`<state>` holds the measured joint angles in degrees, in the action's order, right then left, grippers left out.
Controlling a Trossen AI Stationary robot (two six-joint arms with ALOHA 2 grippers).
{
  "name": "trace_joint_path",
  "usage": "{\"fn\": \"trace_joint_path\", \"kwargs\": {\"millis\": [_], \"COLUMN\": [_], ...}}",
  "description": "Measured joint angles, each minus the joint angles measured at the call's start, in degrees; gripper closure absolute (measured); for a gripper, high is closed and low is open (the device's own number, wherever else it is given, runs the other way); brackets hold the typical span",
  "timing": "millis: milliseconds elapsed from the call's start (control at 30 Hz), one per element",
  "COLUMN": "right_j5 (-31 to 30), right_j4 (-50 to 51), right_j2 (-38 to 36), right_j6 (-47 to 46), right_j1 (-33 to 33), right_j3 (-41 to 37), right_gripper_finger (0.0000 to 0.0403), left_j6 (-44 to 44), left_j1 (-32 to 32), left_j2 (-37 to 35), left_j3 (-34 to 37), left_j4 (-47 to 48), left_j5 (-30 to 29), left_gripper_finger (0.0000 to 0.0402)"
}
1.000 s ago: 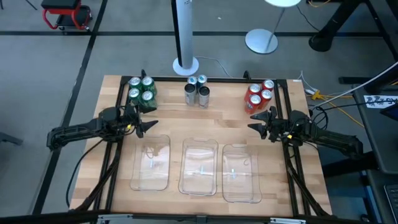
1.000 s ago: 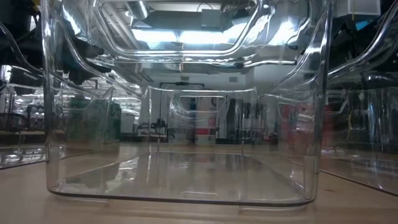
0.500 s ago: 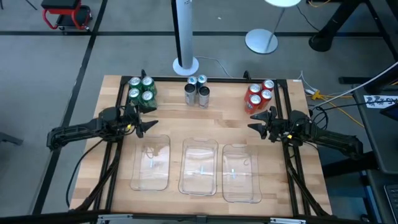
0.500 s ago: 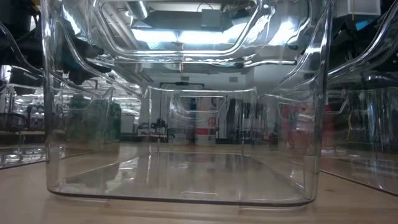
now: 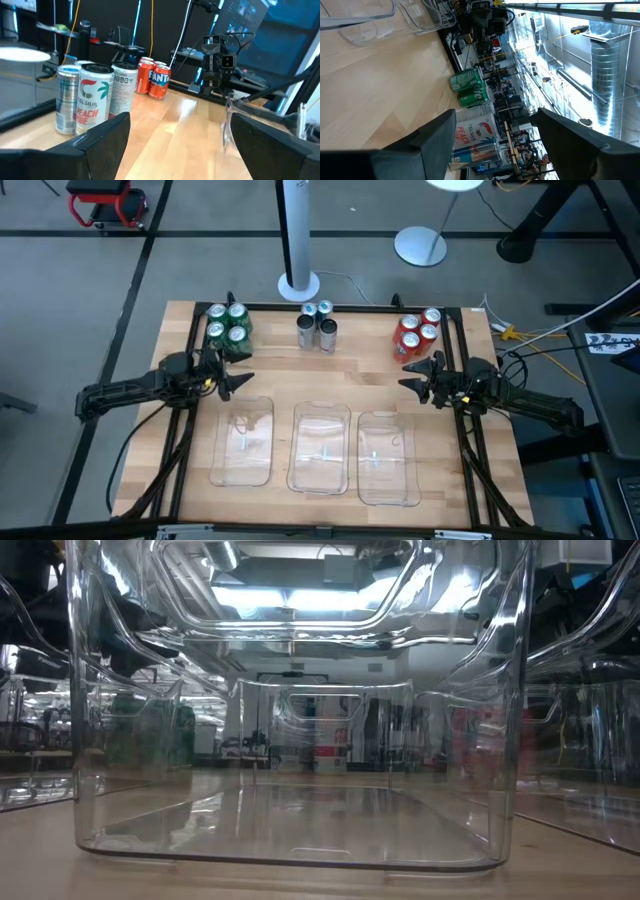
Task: Sort soda cans
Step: Put the bottom right green soda can into the left transparent bin
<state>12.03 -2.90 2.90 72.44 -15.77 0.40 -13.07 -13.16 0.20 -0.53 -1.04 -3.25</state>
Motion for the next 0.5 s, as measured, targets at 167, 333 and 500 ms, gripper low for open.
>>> {"fn": "trace_joint_path", "kwargs": {"millis": [167,333,500], "right_j5": [0.0,0.0,-0.4], "right_j4": [0.0,0.0,0.0], "right_j2": [0.0,0.0,0.0], "right_j6": [0.0,0.0,0.0], "right_j1": [0.0,0.0,0.0], "right_j3": [0.0,0.0,0.0], "right_gripper_finger": [0.0125,0.0125,0.0125], "left_j6": [-2.7,-2.3,-3.5], "left_j1": [0.0,0.0,0.0], "left_j2": [0.0,0.0,0.0], "left_j3": [0.0,0.0,0.0], "left_j4": [0.0,0.0,0.0], "left_j5": [0.0,0.0,0.0], "left_gripper_finger": [0.0068,0.0068,0.0068]}}
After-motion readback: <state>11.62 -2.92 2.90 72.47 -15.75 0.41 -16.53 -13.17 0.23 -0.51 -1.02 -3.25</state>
